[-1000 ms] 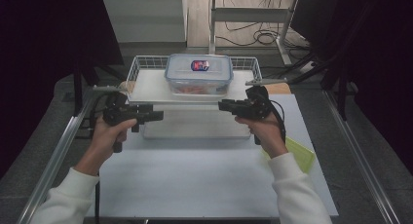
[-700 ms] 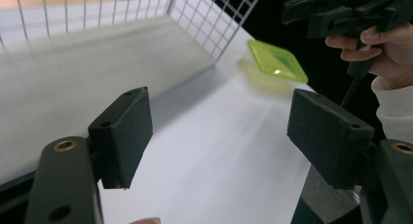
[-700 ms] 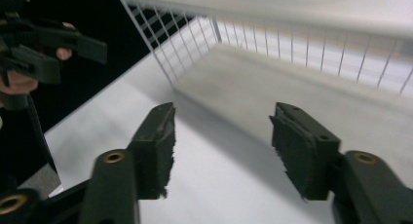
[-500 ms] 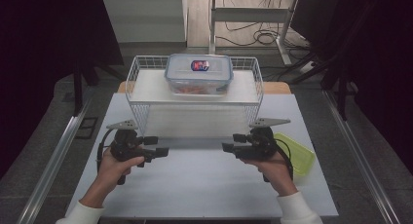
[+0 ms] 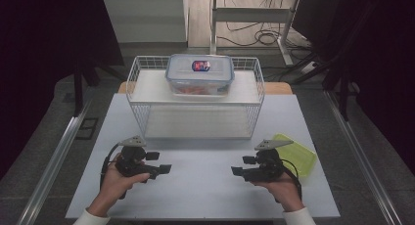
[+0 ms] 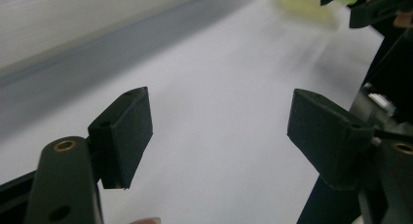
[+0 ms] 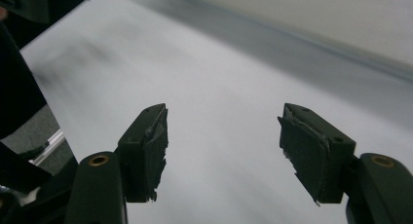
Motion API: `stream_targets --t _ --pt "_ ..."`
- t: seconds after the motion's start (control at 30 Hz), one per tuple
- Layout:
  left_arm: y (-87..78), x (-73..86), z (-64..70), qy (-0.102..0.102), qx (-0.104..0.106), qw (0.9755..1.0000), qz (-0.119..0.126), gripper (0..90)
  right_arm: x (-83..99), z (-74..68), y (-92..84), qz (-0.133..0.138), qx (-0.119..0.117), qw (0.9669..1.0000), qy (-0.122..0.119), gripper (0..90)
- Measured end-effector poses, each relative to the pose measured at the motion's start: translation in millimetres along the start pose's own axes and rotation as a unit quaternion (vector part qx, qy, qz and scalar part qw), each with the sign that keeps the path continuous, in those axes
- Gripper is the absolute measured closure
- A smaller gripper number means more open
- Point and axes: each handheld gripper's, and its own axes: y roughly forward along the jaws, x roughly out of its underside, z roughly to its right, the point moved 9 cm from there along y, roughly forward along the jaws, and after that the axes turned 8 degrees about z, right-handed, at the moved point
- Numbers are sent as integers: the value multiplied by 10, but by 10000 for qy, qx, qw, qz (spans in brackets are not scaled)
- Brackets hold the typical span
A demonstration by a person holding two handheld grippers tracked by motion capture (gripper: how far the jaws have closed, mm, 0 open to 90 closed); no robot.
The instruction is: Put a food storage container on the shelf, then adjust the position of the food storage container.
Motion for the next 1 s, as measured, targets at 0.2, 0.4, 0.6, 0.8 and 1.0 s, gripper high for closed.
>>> stream_targets --t 0.2,0.4,0.6,0.8,1.0 --pt "54 42 -5 15 11 9999 -101 233 77 25 -15 -70 59 10000 37 327" --pt "36 29 16 91 13 9999 -87 230 64 18 -87 -45 52 10000 34 327" --pt "41 55 4 89 17 9999 -131 230 126 86 -49 -246 73 9996 77 341" --pt "45 91 -20 87 50 9998 -164 226 15 242 -337 -101 354 9993 40 628" --pt "71 133 -82 86 23 9996 -277 225 -66 581 -602 -38 754 9970 161 862"
